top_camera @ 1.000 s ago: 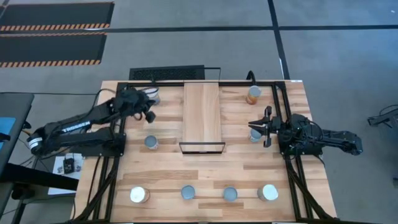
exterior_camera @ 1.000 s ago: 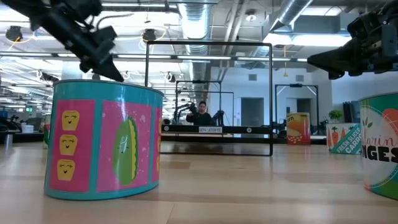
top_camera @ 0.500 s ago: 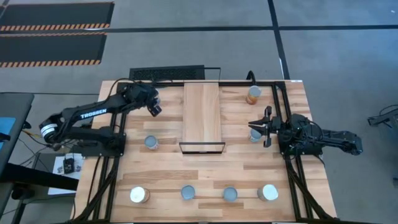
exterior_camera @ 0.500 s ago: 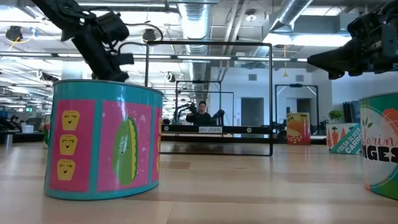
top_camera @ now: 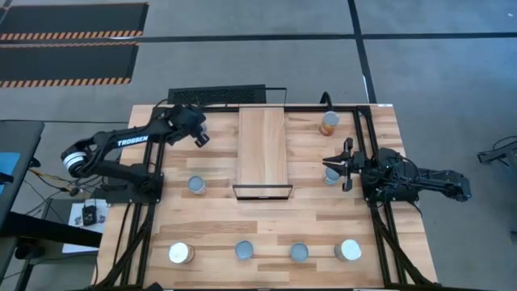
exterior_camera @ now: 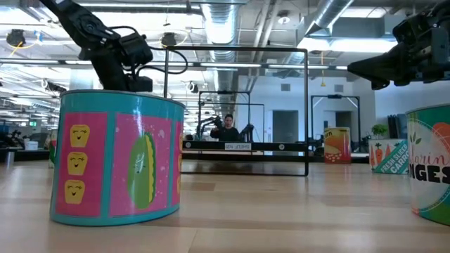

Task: Pick and place cans onto a shelf
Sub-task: Put the top canned peaches on the shelf, then put the top canned corn on the shelf

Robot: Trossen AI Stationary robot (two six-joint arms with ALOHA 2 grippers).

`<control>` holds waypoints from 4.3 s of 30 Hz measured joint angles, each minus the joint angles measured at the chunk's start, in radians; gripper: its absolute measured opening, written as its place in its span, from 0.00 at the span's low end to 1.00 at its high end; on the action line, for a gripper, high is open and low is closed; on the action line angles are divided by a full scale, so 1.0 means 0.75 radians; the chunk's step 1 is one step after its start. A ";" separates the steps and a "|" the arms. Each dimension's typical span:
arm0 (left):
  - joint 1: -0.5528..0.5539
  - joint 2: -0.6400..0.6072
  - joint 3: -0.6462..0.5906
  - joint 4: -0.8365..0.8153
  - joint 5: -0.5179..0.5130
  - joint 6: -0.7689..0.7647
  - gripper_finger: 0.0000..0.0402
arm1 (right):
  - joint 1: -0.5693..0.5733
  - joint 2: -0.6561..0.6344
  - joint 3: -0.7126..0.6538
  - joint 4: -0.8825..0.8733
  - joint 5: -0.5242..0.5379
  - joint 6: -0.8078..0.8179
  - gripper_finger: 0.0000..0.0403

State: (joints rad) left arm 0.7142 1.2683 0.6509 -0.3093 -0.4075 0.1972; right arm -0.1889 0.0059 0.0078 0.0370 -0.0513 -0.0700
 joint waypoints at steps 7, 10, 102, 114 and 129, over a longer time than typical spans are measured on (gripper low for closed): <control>0.008 -0.002 0.001 -0.001 0.024 0.096 0.02 | 0.000 0.000 0.000 0.000 0.000 0.000 0.19; 0.008 -0.022 -0.002 -0.009 0.045 0.141 0.01 | 0.000 0.000 0.000 0.000 0.000 0.000 0.19; -0.250 0.693 0.979 -0.131 0.394 0.036 0.01 | 0.001 0.000 0.000 0.000 -0.001 0.000 0.19; -0.251 0.693 0.979 -0.099 0.384 0.032 0.09 | 0.001 0.000 0.000 0.000 -0.001 0.000 0.19; -0.370 0.502 0.648 0.356 0.283 -0.047 0.01 | 0.001 0.000 0.000 0.000 -0.001 0.000 0.19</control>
State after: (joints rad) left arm 0.4365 1.6444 1.1365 -0.0421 -0.1955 0.1617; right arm -0.1879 0.0063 0.0078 0.0372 -0.0517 -0.0704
